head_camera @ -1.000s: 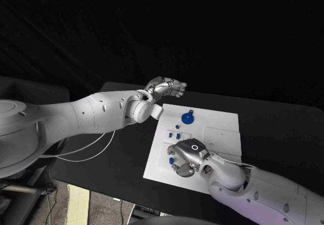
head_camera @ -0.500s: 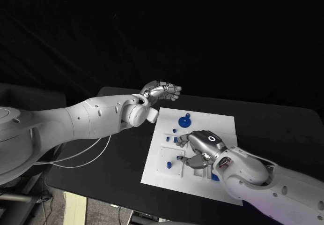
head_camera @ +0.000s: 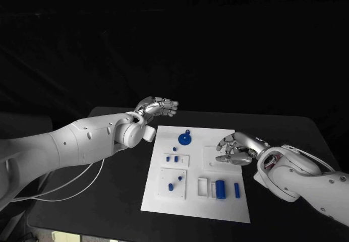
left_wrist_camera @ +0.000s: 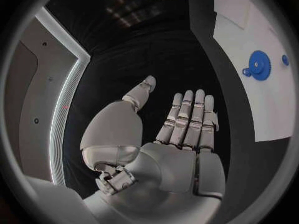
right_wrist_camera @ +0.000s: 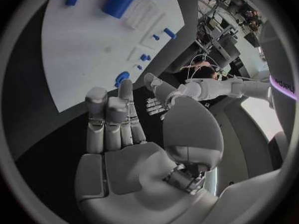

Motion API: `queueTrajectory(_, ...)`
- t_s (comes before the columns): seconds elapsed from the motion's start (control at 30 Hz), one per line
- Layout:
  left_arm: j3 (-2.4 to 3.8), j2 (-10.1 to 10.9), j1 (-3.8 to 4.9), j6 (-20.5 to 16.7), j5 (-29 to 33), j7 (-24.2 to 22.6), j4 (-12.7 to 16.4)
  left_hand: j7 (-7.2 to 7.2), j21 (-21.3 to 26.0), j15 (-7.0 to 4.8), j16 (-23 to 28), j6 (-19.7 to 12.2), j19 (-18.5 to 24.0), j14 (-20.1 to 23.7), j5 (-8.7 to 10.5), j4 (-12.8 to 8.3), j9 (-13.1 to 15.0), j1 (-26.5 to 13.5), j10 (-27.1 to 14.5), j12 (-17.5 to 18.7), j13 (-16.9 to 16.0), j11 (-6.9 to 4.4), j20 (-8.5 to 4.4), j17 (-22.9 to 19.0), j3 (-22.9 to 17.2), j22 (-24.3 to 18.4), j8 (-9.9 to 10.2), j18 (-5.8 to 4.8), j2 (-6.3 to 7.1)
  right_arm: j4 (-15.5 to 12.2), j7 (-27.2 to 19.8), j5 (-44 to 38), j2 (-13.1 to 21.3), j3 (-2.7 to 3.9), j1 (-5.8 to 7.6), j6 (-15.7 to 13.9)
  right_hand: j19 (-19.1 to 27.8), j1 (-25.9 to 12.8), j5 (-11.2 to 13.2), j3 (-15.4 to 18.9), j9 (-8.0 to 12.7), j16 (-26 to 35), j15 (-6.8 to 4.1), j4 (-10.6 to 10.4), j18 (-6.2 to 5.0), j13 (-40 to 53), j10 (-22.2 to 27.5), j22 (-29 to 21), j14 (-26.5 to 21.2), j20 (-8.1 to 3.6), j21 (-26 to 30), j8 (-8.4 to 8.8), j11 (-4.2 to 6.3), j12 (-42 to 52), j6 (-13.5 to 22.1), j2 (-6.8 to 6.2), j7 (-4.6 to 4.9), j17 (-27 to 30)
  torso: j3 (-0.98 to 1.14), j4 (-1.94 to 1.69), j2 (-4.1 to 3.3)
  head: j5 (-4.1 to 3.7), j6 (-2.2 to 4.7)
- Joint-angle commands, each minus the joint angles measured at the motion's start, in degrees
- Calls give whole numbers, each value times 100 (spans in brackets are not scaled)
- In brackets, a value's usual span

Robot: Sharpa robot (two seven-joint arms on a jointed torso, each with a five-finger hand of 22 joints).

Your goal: Assemble the parts on the task board

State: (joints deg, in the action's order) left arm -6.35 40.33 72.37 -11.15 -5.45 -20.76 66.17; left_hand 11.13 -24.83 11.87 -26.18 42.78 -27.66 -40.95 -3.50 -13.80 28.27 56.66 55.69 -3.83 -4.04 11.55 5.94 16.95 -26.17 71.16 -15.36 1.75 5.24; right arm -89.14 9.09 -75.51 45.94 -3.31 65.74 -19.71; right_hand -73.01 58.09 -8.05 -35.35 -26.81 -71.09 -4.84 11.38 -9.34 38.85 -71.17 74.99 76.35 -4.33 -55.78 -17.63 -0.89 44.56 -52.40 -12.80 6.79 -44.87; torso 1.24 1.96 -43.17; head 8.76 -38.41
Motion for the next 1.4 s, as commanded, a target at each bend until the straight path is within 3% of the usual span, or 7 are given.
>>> queueTrajectory(0.03,2,-26,-37,83,62,-64,-13,62,21,-3,28,27,-42,-20,37,-2,-8,-4,7,-14,5,8,14,5,28,7,-18,115,-18,-55,332,745,118,-1,-3,861,-58,-169,-103,77,-85,-185,-138,-70,-566,996,318,141,-119,-40,-157,-48,87,1121,-30,50,-32,-167,21,22,48,-184,19)
queueTrajectory(0.23,2,-18,-66,82,72,-65,-26,62,22,-3,29,27,-42,-19,37,-1,-8,-6,7,-14,5,8,14,6,30,7,-18,115,-20,-191,889,1310,325,-3,-1,1500,-8,-458,-202,90,-238,-352,-133,-294,-566,1840,571,133,-159,-105,-407,-48,77,2051,-12,177,-13,-370,45,40,124,-352,-32)
queueTrajectory(0.5,0,-20,-97,95,76,-75,-44,62,25,-4,30,25,-42,-18,38,2,-9,-12,6,-14,5,8,14,6,34,9,-18,114,-19,-364,1136,1950,485,-109,3,1696,43,-668,-445,136,-377,-462,-123,-293,-566,2177,650,125,-198,-166,-564,-33,65,2357,33,406,-3,-528,34,59,241,-634,-188)
queueTrajectory(0.67,-1,-10,-163,110,107,-76,-47,63,30,-7,32,21,-44,-17,38,12,-12,-29,8,-14,5,7,13,9,43,12,-17,112,-24,-384,1351,2006,451,-338,3,1927,65,-929,-450,236,-405,-471,-110,-387,-566,2247,669,117,-205,-166,-601,8,52,2395,84,455,11,-563,29,77,295,-682,-262)
queueTrajectory(0.93,-1,-7,-227,118,126,-78,0,65,36,-8,36,18,-44,-13,38,23,-15,-47,8,-14,5,8,11,10,51,14,-16,110,-31,-154,1692,1194,190,-589,-5,1569,105,-1269,-283,268,-468,-473,-149,-533,-566,2330,657,109,-210,-182,-651,-16,93,2410,-38,405,-37,-614,5,105,389,-706,-379)
queueTrajectory(1.13,-1,11,-234,132,126,-77,65,66,43,-7,40,13,-42,-9,38,36,-18,-70,7,-14,5,8,11,12,62,17,-15,108,-38,-44,1850,899,44,-632,-110,1551,103,-1468,132,-20,-501,-460,-187,-878,-566,2383,592,94,-199,-223,-669,4,130,2403,-99,172,-68,-647,-15,101,409,-706,-448)
queueTrajectory(1.4,-4,61,-234,100,126,-45,111,68,49,-7,41,6,-43,-11,38,48,-21,-90,6,-13,6,8,10,14,70,21,-12,106,-44,160,1860,929,-125,-636,-230,1642,101,-1603,385,-176,-543,-448,-199,-1111,-566,2409,571,94,-193,-236,-693,0,146,2381,-169,90,-87,-673,-22,96,390,-653,-473)
